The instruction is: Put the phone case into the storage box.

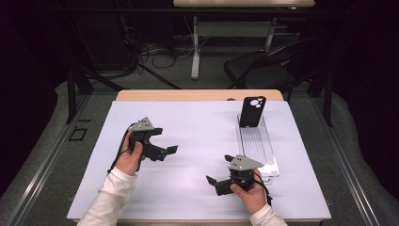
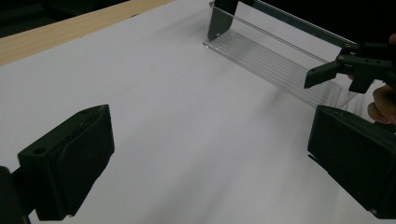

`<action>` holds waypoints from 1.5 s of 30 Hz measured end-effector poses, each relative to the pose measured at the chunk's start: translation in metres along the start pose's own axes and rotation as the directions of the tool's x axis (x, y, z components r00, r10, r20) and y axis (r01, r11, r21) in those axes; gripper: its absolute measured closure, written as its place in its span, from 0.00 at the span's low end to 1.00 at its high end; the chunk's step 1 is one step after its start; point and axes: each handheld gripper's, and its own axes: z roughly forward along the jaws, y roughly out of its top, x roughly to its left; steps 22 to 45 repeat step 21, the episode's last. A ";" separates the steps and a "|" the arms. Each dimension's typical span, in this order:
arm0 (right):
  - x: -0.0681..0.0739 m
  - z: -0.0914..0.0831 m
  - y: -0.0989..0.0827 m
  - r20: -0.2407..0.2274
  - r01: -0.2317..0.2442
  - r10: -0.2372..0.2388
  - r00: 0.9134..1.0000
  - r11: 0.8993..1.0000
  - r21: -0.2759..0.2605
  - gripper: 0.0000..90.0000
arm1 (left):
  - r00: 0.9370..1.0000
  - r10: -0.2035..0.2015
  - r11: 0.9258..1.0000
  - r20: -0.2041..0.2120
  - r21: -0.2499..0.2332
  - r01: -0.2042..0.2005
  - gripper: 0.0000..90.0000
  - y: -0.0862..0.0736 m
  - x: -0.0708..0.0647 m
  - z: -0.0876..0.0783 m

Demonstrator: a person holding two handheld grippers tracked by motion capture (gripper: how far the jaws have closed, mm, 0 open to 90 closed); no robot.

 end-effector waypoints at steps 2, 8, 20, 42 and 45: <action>0.001 0.000 0.000 -0.004 0.005 -0.005 1.000 1.000 -0.002 0.01 | 1.000 0.003 1.000 -0.003 0.005 -0.003 0.01 0.000 0.000 0.001; 0.002 0.001 0.000 -0.011 0.006 -0.005 1.000 1.000 0.004 0.01 | 1.000 0.004 1.000 0.000 0.011 -0.004 0.01 -0.001 -0.001 0.003; 0.003 0.000 0.001 -0.012 0.008 -0.008 1.000 1.000 -0.002 0.01 | 1.000 0.003 1.000 0.003 0.009 -0.003 0.01 0.000 0.000 0.002; 0.003 -0.001 0.001 -0.010 0.008 -0.008 1.000 1.000 -0.004 0.02 | 1.000 0.001 1.000 0.001 0.008 -0.001 0.01 0.000 0.000 0.002; 0.003 -0.001 0.001 -0.010 0.008 -0.008 1.000 1.000 -0.004 0.02 | 1.000 0.001 1.000 0.001 0.008 -0.001 0.01 0.000 0.000 0.002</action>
